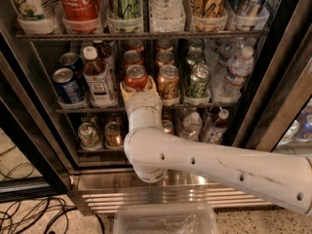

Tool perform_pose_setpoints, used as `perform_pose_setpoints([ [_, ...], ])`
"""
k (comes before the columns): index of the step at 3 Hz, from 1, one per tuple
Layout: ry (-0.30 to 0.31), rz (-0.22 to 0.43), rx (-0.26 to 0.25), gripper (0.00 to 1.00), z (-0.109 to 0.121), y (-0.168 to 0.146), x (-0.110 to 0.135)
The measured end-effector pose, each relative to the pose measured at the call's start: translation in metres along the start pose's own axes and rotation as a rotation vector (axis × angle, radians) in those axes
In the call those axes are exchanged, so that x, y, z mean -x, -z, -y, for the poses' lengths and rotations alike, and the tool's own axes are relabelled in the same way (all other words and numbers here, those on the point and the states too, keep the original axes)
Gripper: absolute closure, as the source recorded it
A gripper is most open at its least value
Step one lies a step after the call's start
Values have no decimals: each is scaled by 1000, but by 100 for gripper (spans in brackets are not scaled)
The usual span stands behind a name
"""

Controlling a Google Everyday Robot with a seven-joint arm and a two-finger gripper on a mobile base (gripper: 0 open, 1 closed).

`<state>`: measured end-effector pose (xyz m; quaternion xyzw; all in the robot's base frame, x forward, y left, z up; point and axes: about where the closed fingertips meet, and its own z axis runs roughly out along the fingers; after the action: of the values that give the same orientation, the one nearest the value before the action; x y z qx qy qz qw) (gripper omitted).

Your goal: Pick coke can from middle shelf of fridge

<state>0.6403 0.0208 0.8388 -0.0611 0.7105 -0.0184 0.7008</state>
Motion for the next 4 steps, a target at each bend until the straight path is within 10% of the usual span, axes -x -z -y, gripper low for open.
perform_pose_setpoints([
  [4,-123,-19,164,100,-5,27,50],
])
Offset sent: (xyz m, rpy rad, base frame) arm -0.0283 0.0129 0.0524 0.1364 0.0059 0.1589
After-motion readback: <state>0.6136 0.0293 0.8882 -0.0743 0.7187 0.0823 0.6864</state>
